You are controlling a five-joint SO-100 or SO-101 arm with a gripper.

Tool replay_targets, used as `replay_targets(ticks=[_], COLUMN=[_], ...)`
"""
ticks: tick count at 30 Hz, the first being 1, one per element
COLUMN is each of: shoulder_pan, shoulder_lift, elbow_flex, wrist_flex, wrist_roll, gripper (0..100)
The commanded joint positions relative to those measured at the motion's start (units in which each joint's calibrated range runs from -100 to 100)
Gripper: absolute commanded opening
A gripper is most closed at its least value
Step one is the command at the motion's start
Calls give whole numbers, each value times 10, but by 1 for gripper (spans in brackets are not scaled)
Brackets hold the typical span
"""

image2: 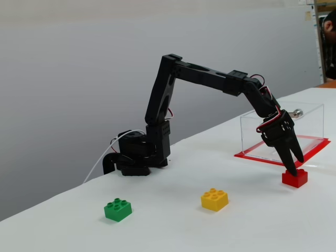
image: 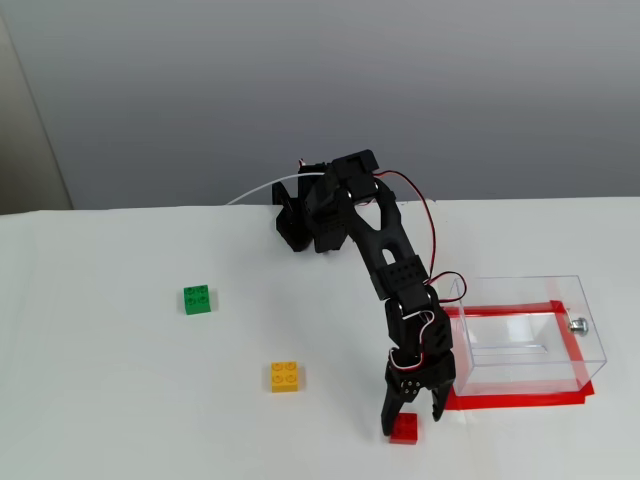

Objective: Pick the red lego brick and place it into the transparent box

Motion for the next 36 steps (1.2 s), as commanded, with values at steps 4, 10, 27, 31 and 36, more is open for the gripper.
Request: replay_targets(ticks=[4,10,27,31,36], shoulder_pan=[3,4,28,25,19], shoulder_lift=[-11,-9,1,17,25], elbow_flex=[-3,-3,-3,-9,-12], wrist_flex=[17,16,8,7,7], wrist_roll=[-1,-2,-1,-1,-1], gripper=[32,32,33,33,33])
